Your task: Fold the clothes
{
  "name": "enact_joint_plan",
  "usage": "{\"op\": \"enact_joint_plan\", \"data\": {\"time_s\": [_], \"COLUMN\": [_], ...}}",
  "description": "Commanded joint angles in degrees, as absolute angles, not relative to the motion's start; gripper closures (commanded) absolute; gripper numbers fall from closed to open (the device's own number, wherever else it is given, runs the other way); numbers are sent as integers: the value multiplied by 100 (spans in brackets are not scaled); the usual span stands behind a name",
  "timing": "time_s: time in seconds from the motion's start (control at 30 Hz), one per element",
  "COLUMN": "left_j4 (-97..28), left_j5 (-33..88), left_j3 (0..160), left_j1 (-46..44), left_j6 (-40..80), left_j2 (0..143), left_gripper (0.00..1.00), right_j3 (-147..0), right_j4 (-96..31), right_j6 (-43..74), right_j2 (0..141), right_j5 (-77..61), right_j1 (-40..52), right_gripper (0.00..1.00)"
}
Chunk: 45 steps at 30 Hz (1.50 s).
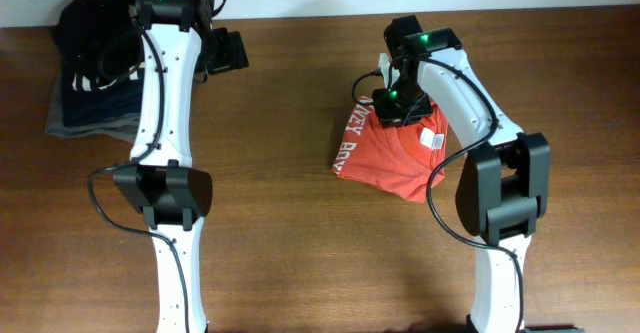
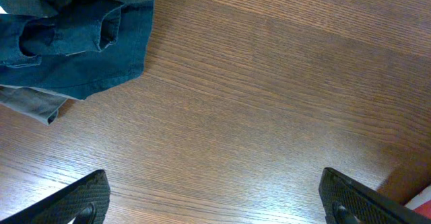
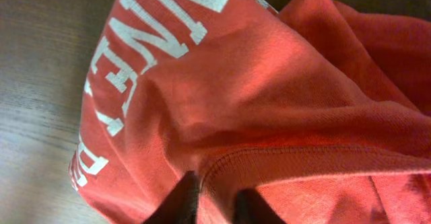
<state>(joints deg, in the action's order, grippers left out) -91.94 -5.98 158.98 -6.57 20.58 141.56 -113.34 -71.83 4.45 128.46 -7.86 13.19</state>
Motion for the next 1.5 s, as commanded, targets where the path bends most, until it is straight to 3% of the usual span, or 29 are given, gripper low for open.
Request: {"op": "enact_joint_plan", "data": {"time_s": [0.0,0.07,0.13,0.3,0.43,0.47,0.53,0.57,0.63,0.9,1.33,1.47], "left_j4": [-9214,-9223,-9227,-9220,-9220,-9220,-9218,-9216,-9216,-9223,-9218,-9223], "left_j5": [-642,-642,-642,-642,-642,-642,-642,-642,-642,-642,-642,-642], "left_j3": [15860,15860,15860,15860,15860,15860,15860,15860,15860,15860,15860,15860], "left_j1": [-637,-637,-637,-637,-637,-637,-637,-637,-637,-637,-637,-637], "left_j6": [1966,1966,1966,1966,1966,1966,1966,1966,1966,1966,1966,1966], "left_j2": [14112,14110,14110,14110,14110,14110,14112,14110,14110,14110,14110,14110], "left_gripper": [1,1,1,1,1,1,1,1,1,1,1,1], "right_j3": [-11340,-11340,-11343,-11358,-11360,-11360,-11360,-11360,-11373,-11775,-10822,-10350], "right_j4": [-7175,-7199,-7244,-7465,-7778,-7850,-7940,-7975,-8023,-8680,-8132,-7760], "right_j6": [753,1052,1175,1612,1909,1990,2005,2005,2073,2464,274,174], "right_j2": [12875,12875,12875,12831,12774,12772,12774,12772,12742,12451,12444,12444], "right_j5": [-541,-148,172,1162,1525,1531,1529,1531,1529,1153,-1612,-1826], "right_j1": [1343,1343,1343,1343,1343,1343,1343,1343,1343,1094,-47,-115], "right_gripper": [86,94,96,96,86,79,34,20,11,11,12,13]}}
